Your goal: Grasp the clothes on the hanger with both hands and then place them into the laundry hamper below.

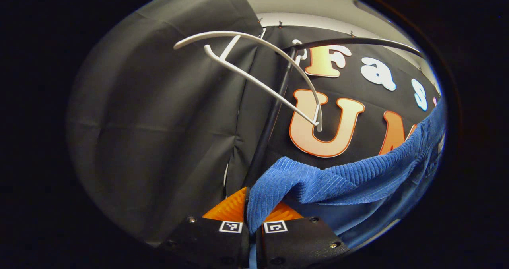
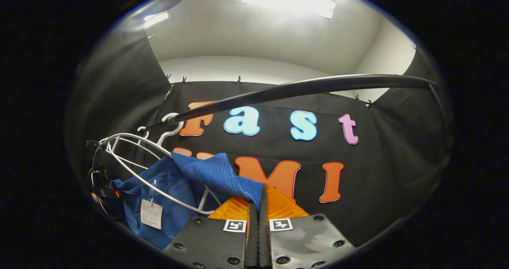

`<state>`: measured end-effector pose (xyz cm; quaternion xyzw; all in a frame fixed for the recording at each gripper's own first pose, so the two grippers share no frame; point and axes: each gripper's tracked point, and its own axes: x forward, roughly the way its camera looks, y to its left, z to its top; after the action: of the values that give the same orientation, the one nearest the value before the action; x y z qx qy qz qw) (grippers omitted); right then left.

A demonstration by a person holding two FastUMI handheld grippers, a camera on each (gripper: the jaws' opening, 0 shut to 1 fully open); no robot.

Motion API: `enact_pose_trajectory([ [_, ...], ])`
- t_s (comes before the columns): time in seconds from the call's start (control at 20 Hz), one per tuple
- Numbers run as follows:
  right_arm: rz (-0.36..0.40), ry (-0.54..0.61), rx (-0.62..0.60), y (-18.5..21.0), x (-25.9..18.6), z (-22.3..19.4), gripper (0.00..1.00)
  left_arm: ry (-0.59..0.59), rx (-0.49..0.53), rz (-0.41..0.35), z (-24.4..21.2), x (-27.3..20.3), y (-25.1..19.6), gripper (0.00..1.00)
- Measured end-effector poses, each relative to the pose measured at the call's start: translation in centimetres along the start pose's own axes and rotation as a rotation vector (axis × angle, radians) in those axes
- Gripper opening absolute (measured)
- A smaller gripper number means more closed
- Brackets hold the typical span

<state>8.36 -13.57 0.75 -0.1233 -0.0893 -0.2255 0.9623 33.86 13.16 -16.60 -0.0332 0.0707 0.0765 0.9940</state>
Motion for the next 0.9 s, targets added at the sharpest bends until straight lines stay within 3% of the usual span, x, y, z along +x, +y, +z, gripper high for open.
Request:
enact_pose_trajectory([
  [0.15, -0.040, 0.003, 0.004, -1.4, 0.7, -0.6, 0.07, -0.006, 0.050, -0.012, 0.3, -0.5, -0.9, 0.06],
  [0.4, -0.117, 0.023, -0.017, -4.3, 1.9, -2.0, 0.07, -0.001, 0.049, -0.028, 0.3, -0.5, -0.9, 0.06],
  [0.65, -0.167, 0.105, -0.062, -6.3, 5.0, -7.5, 0.08, -0.014, 0.120, -0.028, 0.8, -0.6, -0.8, 0.06],
  [0.9, -0.168, 0.152, -0.071, -8.9, 4.6, -10.4, 0.08, -0.017, 0.172, -0.030, 1.1, -0.8, -0.9, 0.06],
])
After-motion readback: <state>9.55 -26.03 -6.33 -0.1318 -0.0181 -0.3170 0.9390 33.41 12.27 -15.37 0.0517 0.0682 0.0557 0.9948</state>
